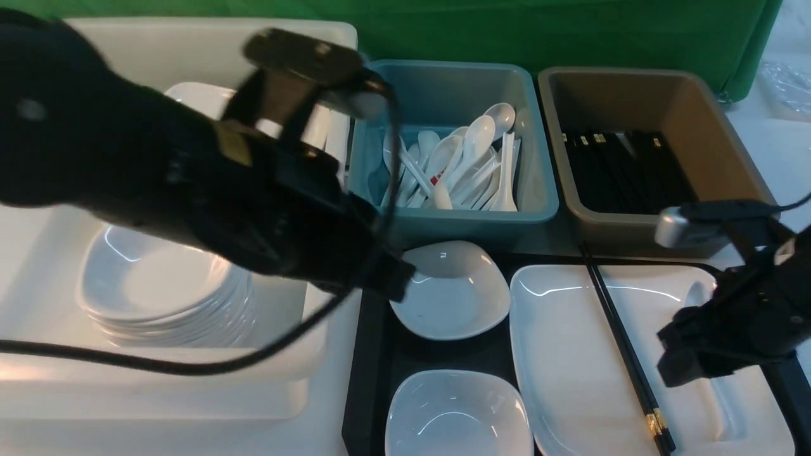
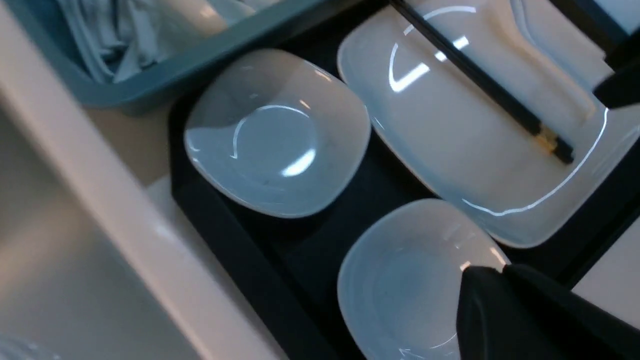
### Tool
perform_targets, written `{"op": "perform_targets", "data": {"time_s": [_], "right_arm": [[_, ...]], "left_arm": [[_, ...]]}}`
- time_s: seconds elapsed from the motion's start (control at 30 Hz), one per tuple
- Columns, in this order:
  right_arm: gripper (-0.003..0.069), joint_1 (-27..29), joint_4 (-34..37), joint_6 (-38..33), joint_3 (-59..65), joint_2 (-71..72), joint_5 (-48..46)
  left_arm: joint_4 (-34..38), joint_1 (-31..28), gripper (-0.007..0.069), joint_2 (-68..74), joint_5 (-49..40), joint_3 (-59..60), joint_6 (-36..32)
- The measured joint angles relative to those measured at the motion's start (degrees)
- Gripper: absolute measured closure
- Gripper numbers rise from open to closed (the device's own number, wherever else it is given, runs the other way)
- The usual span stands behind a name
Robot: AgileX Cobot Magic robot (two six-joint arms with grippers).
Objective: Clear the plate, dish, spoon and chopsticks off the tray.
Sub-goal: Use the right arm to grab a pair of chopsticks from the plate, then use the right arm to put the chopsticks into the small storage box on the right
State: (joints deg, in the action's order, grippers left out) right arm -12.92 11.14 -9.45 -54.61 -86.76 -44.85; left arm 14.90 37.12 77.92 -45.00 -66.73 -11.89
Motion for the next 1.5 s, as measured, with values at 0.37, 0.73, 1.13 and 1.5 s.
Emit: {"op": "perform_targets", "data": {"time_s": [0.37, 0.73, 1.13, 1.5], "right_arm": [[0.0242, -4.98, -9.22, 7.31, -4.58, -12.07, 8.12], [0.0484, -4.98, -10.58, 7.7, -5.17, -16.21, 9.99], [0.0511, -9.19, -8.34, 6.96, -5.65, -9.9, 0.74], [0.0511, -10.38, -7.72, 6.77, -12.37, 2.7, 0.52]], "left_arm": [[-1.37, 3.46, 0.0619, 7.74, -2.75, -2.69, 1.04], [-1.48, 3.46, 0.0617, 7.74, -2.79, -2.8, 1.04], [-1.65, 3.46, 0.0613, 7.74, -2.69, -2.8, 1.04], [-1.65, 3.46, 0.0613, 7.74, 6.6, -2.8, 1.04]]}}
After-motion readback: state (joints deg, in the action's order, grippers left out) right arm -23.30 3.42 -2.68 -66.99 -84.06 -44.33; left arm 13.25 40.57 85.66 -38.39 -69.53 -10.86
